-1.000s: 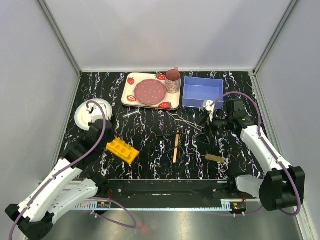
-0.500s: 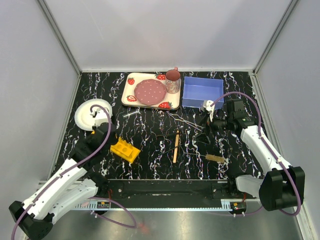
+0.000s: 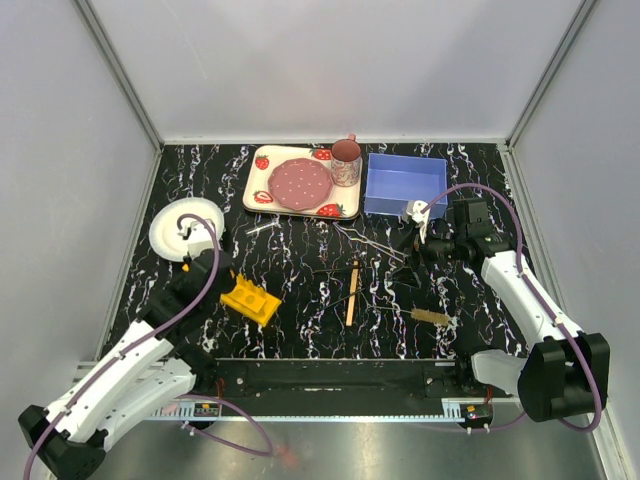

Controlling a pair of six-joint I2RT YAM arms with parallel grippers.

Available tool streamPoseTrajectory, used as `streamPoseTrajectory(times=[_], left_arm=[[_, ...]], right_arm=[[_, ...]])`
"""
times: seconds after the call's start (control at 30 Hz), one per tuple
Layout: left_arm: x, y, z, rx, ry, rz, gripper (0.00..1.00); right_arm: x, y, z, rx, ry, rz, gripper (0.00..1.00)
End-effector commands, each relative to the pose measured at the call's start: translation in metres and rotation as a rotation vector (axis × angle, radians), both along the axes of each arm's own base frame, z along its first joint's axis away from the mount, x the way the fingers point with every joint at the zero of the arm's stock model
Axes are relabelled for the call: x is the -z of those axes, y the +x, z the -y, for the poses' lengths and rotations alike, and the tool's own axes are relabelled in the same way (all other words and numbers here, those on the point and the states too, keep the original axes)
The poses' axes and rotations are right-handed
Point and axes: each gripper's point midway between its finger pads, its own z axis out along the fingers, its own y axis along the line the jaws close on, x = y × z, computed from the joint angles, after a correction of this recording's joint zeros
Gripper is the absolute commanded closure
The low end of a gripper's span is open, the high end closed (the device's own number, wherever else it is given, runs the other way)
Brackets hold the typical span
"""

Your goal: Organize the chemistry lab equipment

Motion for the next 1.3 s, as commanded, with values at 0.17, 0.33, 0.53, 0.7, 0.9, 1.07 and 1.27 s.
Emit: streamPoseTrajectory(times=[0.17,0.33,0.53,0.7,0.9,1.07,1.27], left_arm=[[-0.039,0.003,-0.001,0.006,-0.032,0.076,0.63],[-0.044,0.002,0.002,0.038,-0.024,0.078,0.57],[-0.072,0.002,0.010,0.105,-0.040,0.120,0.45],[-0.100,0.005,0.017,0.154,-0.048,0.153,0.29],[-0.121,0.017,0.041,0.264,-0.046,0.133,0.14],[-0.122,0.038,0.062,0.363,-0.036,0.073,0.09],[-0.087,0.082,0.075,0.466,-0.053,-0.143,0.04]], right_arm=[[-0.004,-0.001,-0.002,-0.025,0.019,0.015,0.00],[-0.004,-0.001,-0.002,-0.027,0.020,0.015,0.00],[-0.003,-0.001,-0.002,-0.029,0.019,0.008,0.00],[-0.003,-0.002,-0.002,-0.029,0.019,0.006,0.00],[-0.003,-0.002,-0.002,-0.034,0.018,0.008,0.00],[-0.003,-0.003,-0.001,-0.033,0.015,0.011,0.00],[-0.004,-0.003,0.000,-0.034,0.010,0.020,0.00]])
